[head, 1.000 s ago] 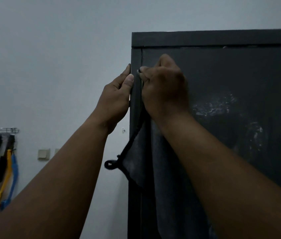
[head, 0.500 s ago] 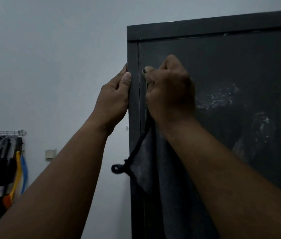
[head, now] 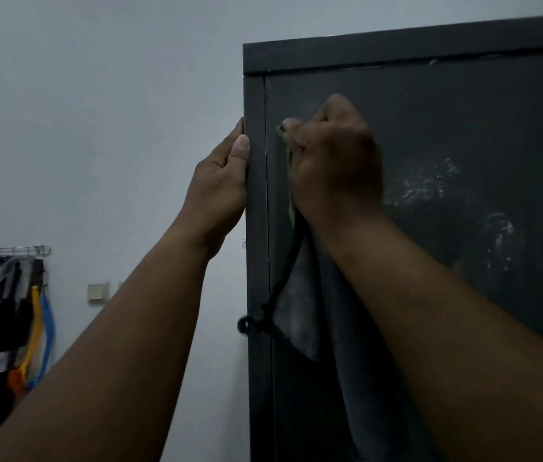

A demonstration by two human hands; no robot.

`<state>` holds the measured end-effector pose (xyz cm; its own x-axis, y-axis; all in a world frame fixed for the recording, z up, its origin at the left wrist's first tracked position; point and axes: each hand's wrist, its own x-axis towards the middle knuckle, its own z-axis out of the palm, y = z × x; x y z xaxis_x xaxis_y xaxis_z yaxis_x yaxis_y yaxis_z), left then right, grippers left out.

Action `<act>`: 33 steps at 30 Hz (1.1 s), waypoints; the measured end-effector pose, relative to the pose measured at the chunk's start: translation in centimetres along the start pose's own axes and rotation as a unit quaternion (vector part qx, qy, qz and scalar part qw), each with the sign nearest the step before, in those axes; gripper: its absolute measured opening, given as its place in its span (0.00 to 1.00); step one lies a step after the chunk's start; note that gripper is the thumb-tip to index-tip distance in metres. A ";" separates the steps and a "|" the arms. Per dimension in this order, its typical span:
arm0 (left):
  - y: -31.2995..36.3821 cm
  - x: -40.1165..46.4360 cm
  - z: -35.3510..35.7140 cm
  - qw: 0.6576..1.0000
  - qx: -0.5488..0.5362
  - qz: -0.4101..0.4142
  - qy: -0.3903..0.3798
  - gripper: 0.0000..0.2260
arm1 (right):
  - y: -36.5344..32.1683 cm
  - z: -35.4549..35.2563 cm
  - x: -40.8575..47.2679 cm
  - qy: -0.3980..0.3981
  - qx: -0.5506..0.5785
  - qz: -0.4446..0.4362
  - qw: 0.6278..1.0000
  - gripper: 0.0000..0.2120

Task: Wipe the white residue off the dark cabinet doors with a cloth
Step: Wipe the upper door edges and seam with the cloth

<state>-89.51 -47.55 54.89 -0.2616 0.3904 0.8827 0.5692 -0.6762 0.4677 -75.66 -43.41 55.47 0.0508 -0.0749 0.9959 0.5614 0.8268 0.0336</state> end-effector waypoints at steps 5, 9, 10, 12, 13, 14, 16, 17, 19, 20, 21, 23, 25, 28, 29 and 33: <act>-0.3 -0.1 -0.1 0.999 -0.043 -0.032 -0.007 0.18 | -1.7 -0.1 -3.6 -0.033 0.016 -0.071 0.997 0.12; -0.1 0.0 -0.2 0.999 -0.045 -0.027 -0.004 0.17 | -1.5 -0.2 -0.8 -0.032 -0.009 -0.047 0.998 0.12; -0.1 0.0 -0.2 0.999 -0.043 -0.025 -0.001 0.17 | -1.6 -0.1 0.4 -0.033 -0.011 -0.031 0.999 0.11; 0.0 -0.1 -0.2 0.999 -0.033 -0.020 0.010 0.17 | -2.1 0.2 2.0 -0.040 -0.014 -0.012 0.999 0.11; 0.0 -0.1 -0.1 0.999 -0.029 -0.018 0.017 0.16 | -2.3 0.2 2.3 -0.041 -0.016 -0.012 0.999 0.12; 0.0 -0.2 0.0 0.999 -0.028 -0.017 0.022 0.16 | -2.5 0.2 2.1 -0.044 -0.019 -0.014 0.999 0.13; 0.0 -0.2 0.0 0.999 -0.028 -0.019 0.025 0.17 | -2.5 -0.1 0.5 -0.050 -0.030 -0.025 0.998 0.14; 0.0 -0.2 -0.1 0.999 -0.024 -0.022 0.023 0.17 | -2.5 -0.3 -0.6 -0.053 -0.034 -0.034 0.997 0.15; 0.0 -0.2 -0.2 0.999 -0.015 -0.028 0.016 0.18 | -2.3 -0.7 -2.2 -0.060 -0.028 -0.045 0.997 0.14; 0.1 -0.2 -0.3 0.999 -0.013 -0.029 0.015 0.18 | -2.0 -0.7 -2.2 -0.059 -0.023 -0.046 0.997 0.14; 0.1 -0.2 -0.3 0.999 -0.013 -0.030 0.014 0.18 | -1.8 -0.7 -1.7 -0.054 -0.020 -0.044 0.997 0.13; 0.2 -0.2 -0.2 0.999 -0.015 -0.029 0.016 0.18 | -1.6 -0.3 0.5 -0.037 -0.018 -0.024 0.999 0.13; 0.2 -0.3 -0.1 0.999 -0.017 -0.024 0.016 0.17 | -1.6 0.2 3.2 -0.022 -0.023 0.005 0.999 0.12; 0.2 -0.4 -0.1 0.999 -0.026 -0.021 0.016 0.16 | -2.0 0.7 5.1 -0.015 -0.016 0.022 0.999 0.12; 0.2 -0.3 -0.2 0.999 -0.026 -0.022 0.014 0.16 | -2.1 0.7 4.7 -0.012 -0.012 0.024 1.000 0.12; 0.1 -0.4 -0.3 1.000 -0.006 -0.021 0.005 0.18 | -2.1 0.2 0.4 -0.024 -0.028 -0.007 0.999 0.15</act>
<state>-89.66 -47.94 54.61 -0.2922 0.4125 0.8628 0.5479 -0.6673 0.5045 -76.95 -45.06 55.83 0.0046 -0.0578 0.9983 0.6075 0.7931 0.0431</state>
